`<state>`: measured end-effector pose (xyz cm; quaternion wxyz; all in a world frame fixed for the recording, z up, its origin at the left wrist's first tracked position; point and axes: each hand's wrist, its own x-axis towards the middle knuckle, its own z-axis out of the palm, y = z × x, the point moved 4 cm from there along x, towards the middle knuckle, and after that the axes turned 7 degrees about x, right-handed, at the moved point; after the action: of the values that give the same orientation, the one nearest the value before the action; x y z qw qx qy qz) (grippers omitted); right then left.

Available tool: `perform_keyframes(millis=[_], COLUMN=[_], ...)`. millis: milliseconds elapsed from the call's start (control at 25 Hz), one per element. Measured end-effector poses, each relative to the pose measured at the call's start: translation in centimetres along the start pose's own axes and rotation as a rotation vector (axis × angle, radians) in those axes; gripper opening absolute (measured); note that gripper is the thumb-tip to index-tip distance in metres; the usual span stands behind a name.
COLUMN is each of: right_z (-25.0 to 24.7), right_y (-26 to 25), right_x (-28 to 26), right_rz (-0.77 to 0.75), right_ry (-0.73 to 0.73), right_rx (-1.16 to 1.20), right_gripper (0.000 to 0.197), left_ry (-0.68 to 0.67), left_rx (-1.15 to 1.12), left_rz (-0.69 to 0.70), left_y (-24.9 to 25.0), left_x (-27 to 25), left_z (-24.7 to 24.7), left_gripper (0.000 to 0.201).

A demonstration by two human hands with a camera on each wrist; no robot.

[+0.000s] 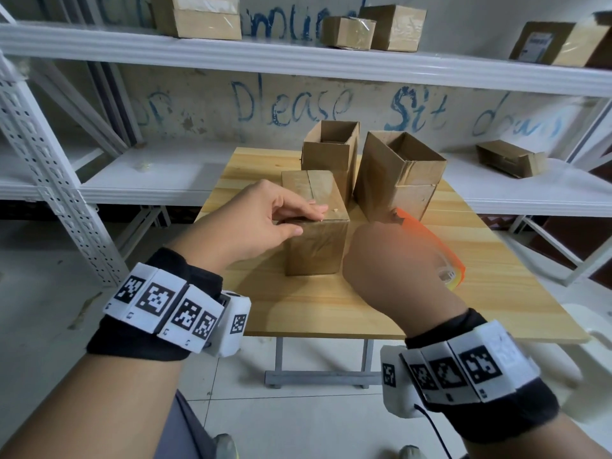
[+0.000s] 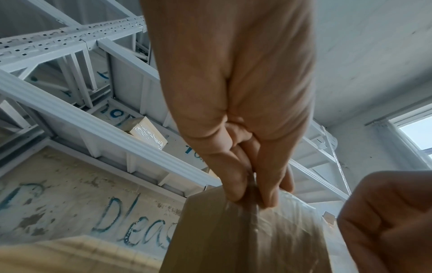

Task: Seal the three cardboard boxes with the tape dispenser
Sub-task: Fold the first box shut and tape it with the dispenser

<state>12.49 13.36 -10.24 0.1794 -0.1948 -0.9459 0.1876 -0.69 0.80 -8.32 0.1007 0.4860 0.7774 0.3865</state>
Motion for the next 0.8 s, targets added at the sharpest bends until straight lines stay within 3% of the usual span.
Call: perform_keyframes(millis=[120,280,520,800], right_z=[-0.3,0.9,1.2,0.7], right_y=[0.6,-0.7,-0.3,-0.2], right_x=[0.1,0.2,0.7,0.4], right_rz=[0.064,-0.100,-0.104,-0.088], right_ry=[0.020,-0.140,-0.114,-0.142], right_rx=[0.043,0.082,0.095,0.108], right_gripper=[0.012,0.014,0.014,0.012], left_ry=[0.017,0.014,-0.004,-0.085], left_rx=[0.020,0.013,-0.022,0.094], left_rz=[0.009,0.009,-0.012,0.035], left_y=[0.4,0.2,0.1,0.7], left_x=[-0.2,0.0,0.2,-0.6], left_z=[0.1,0.3,0.4,0.6], left_gripper=[0.040,0.040,0.039,0.056])
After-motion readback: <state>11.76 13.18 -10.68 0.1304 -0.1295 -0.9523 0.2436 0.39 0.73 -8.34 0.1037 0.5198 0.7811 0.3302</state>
